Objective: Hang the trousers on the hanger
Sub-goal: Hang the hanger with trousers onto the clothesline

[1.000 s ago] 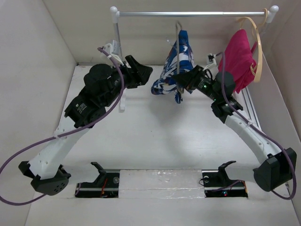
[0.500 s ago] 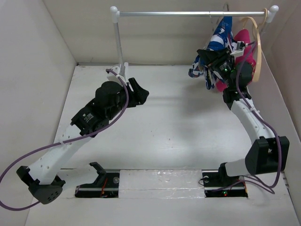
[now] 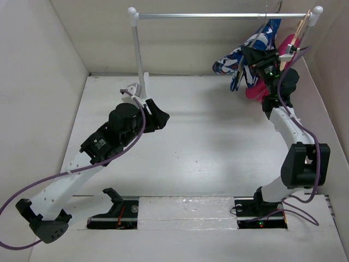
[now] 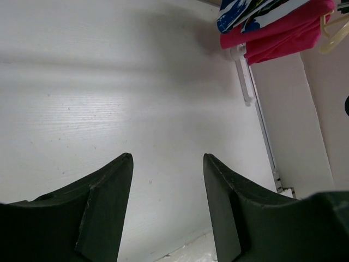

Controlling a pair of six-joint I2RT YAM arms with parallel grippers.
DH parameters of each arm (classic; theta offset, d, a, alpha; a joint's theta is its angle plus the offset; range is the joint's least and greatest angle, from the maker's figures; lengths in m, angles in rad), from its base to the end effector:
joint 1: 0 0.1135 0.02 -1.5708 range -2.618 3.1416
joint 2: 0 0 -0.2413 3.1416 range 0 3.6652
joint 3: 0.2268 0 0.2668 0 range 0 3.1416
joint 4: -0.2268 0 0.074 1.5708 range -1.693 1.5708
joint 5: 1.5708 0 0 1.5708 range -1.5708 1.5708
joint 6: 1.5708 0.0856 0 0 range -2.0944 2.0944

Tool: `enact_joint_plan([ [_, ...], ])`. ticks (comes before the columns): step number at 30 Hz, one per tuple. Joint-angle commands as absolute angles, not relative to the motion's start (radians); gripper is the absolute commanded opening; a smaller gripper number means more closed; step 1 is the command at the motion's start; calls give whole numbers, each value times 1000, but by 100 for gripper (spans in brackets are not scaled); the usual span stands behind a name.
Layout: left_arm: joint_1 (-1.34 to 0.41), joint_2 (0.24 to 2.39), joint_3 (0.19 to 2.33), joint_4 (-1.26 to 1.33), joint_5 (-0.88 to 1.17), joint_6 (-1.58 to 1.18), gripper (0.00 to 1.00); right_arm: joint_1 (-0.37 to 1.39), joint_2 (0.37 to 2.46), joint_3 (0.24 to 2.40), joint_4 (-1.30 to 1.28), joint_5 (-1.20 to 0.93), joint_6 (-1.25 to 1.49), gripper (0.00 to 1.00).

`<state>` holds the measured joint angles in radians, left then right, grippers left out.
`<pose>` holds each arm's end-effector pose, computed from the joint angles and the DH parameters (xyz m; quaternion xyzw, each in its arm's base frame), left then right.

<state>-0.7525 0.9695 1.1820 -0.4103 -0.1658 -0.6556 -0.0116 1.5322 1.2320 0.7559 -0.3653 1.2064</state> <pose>0.2143 -0.1813 0.3948 -0.0151 0.7725 -0.3601 0.5229 0.4153 0.0258 0.4028 0.1712 0.5149 0.5488 0.6359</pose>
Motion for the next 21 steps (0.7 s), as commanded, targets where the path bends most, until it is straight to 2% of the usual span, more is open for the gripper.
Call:
enact_joint_plan([
  [1,-750,953,1166,-390,-167,-666,50,-31,1509,1325,1058,-319,1189,0],
  [14,-750,974,1163,-371,-163,-675,50,-31,1560,1259,1023,-341,1170,1],
  [16,-750,974,1160,-370,-161,-678,50,-31,1557,1240,1022,-344,1164,10],
  [17,-750,974,1160,-368,-161,-680,50,-31,1554,1232,1022,-347,1155,22],
  [18,-750,974,1155,-367,-161,-681,50,-31,1549,1226,1020,-350,1157,30],
  [20,-750,977,1154,-365,-166,-680,50,-31,1531,1216,1002,-362,1132,44],
  [21,-750,979,1158,-365,-167,-677,51,-31,1522,1221,985,-368,1118,47],
])
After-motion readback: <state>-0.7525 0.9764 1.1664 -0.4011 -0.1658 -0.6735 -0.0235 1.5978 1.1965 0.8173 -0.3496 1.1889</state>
